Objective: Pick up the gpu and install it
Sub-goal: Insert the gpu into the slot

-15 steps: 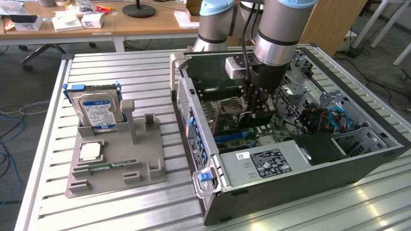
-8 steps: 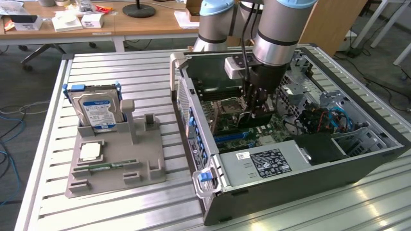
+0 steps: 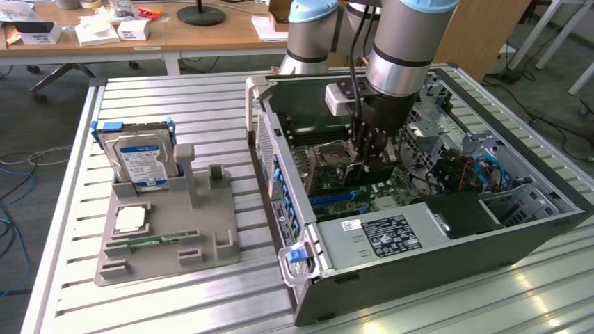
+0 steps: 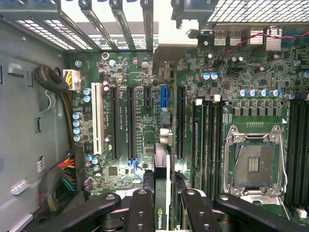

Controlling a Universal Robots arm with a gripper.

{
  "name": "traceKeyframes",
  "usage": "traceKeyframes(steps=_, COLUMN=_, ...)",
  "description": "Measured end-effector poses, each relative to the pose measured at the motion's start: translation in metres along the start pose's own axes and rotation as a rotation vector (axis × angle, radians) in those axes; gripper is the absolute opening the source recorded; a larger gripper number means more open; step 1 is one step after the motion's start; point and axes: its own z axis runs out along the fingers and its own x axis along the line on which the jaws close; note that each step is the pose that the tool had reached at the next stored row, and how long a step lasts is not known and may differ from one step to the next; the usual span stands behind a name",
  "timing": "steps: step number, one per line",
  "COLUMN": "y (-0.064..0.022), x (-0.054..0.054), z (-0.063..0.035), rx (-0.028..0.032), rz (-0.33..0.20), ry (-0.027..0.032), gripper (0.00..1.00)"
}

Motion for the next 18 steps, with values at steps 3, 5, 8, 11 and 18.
traceKeyframes(steps=3, y=-0.0001, x=0.0, z=0.0003, rx=0.0, rz=0.0, ry=-0.0001, gripper=0.26)
traceKeyframes(steps=5, y=0.0, x=0.0, z=0.0018, rx=0.0, rz=0.0, ry=-0.0002, gripper=0.26)
traceKeyframes(steps=8, y=0.0, x=0.0, z=0.0033, rx=-0.0001, rz=0.0, ry=0.0002, gripper=0.26)
traceKeyframes(steps=11, y=0.0005, x=0.0, z=0.0034, rx=-0.0001, rz=0.0, ry=0.0, gripper=0.26)
traceKeyframes(steps=18, y=0.0071, x=0.0003, z=0.0044, rx=0.0009, rz=0.0, ry=-0.0004, gripper=0.26)
